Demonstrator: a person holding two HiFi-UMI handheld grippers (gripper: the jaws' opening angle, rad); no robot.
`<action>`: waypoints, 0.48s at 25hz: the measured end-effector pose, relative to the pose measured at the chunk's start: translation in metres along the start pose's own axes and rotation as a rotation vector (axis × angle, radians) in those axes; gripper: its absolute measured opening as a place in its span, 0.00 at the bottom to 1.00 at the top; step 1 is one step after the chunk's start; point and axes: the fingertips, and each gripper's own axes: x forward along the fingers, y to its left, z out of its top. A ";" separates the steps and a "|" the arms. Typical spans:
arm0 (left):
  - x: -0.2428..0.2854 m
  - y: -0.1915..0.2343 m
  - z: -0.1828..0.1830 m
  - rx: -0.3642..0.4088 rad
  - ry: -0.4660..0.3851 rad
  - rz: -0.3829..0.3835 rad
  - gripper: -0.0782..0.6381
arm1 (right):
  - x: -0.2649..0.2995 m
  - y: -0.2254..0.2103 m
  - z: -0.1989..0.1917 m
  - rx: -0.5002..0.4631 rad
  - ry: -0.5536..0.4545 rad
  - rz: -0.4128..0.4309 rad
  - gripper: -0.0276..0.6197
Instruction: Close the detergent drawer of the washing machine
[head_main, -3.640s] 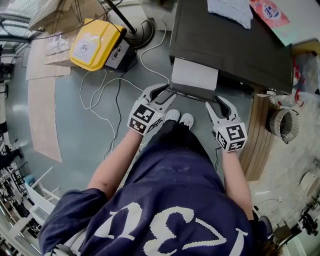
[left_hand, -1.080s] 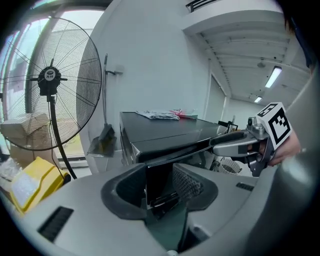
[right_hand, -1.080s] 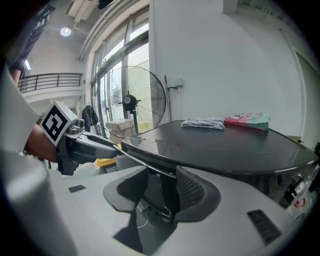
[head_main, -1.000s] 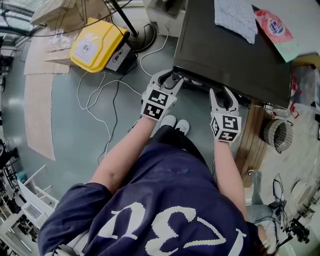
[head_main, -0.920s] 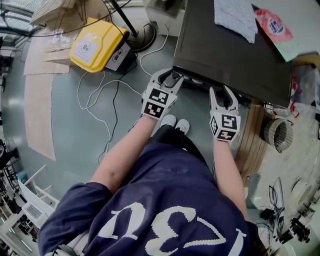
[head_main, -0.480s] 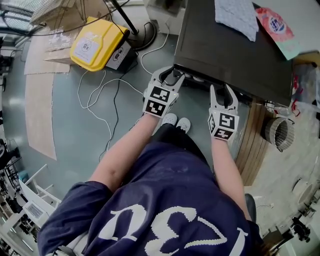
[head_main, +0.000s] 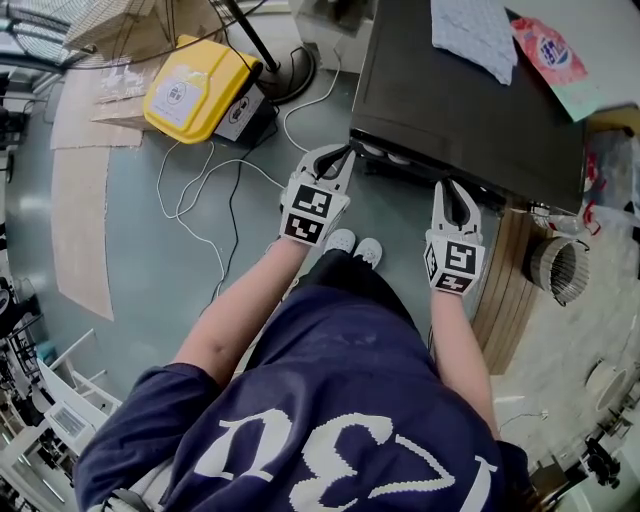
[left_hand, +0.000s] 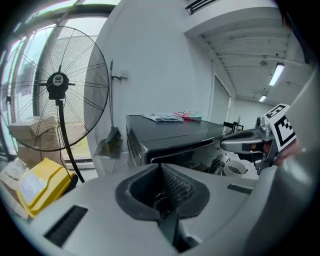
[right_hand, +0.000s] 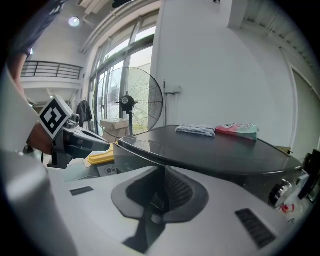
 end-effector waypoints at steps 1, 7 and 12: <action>0.000 -0.003 -0.002 0.013 0.005 -0.007 0.15 | 0.000 0.000 -0.002 0.007 0.005 0.004 0.10; 0.008 -0.009 -0.005 0.025 0.026 0.007 0.14 | 0.011 0.002 -0.007 0.031 0.032 0.003 0.07; 0.020 -0.007 -0.004 0.023 0.036 0.037 0.14 | 0.016 -0.003 -0.010 0.041 0.051 -0.015 0.07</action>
